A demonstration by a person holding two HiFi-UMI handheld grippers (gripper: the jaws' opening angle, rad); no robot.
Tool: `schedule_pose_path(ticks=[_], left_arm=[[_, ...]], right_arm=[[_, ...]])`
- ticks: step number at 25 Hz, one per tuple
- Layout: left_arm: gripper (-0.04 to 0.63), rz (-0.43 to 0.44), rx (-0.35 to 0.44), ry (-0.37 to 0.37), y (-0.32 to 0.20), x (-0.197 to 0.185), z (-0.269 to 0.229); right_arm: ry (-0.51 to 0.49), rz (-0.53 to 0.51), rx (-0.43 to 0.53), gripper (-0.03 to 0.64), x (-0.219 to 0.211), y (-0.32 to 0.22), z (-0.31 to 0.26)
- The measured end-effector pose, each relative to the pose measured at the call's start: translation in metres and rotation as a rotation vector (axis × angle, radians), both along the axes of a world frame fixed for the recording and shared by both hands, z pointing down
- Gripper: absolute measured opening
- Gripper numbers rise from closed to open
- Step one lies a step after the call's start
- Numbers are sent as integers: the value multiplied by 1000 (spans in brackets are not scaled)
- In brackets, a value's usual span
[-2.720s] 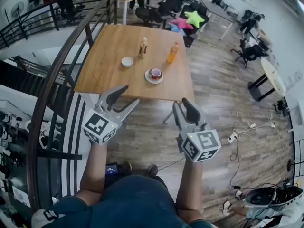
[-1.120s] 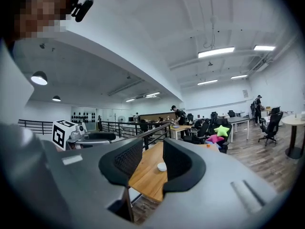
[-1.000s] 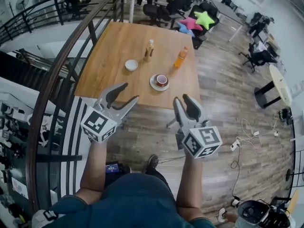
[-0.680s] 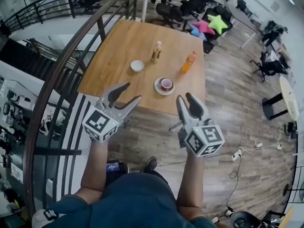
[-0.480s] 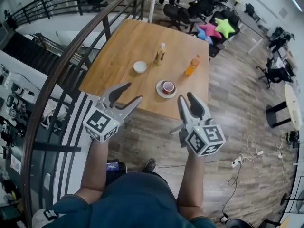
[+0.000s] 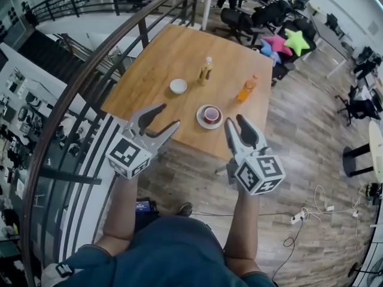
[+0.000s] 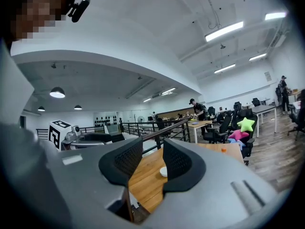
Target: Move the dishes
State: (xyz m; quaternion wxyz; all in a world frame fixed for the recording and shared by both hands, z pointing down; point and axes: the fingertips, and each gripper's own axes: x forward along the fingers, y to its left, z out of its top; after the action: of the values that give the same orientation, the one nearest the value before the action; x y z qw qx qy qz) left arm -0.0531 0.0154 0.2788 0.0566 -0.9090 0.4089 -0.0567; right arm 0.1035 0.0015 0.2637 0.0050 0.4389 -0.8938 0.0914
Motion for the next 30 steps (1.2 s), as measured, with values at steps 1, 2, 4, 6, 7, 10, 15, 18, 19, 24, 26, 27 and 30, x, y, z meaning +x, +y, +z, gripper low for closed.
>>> schedule_pose_path(ticks=[1, 2, 4, 6, 7, 10, 15, 18, 19, 24, 26, 27, 30], left_arm=[[216, -1, 0, -3, 0, 5, 2], [216, -1, 0, -6, 0, 11, 3], [216, 3, -2, -16, -3, 22, 2], [216, 11, -2, -23, -6, 34, 0], [216, 16, -2, -26, -7, 39, 0], [218, 34, -6, -33, -10, 51, 3], [218, 77, -23, -36, -27, 62, 8], [218, 120, -23, -25, -40, 73, 8], [218, 136, -19, -17, -46, 77, 7], [218, 216, 0, 12, -78, 93, 3], [218, 249, -2, 17, -88, 97, 5], [218, 263, -2, 19, -93, 98, 5], [218, 297, 1, 24, -110, 99, 2]], right_arm=[[-2, -3, 0, 115, 5, -1, 2], [-4, -6, 0, 115, 10, -2, 3], [-8, -6, -1, 115, 21, -4, 3], [-13, 0, 0, 115, 32, -7, 1], [-16, 5, 0, 115, 37, -8, 1], [-25, 23, -8, 115, 49, -9, 5], [-22, 62, -31, 115, 59, -15, 14], [-10, 104, -37, 115, 69, -19, 14], [-5, 119, -37, 115, 73, -20, 13], [22, 202, -24, 115, 86, -33, 7], [28, 235, -26, 115, 89, -40, 7], [30, 249, -26, 115, 89, -43, 7], [35, 279, -29, 115, 86, -54, 5]])
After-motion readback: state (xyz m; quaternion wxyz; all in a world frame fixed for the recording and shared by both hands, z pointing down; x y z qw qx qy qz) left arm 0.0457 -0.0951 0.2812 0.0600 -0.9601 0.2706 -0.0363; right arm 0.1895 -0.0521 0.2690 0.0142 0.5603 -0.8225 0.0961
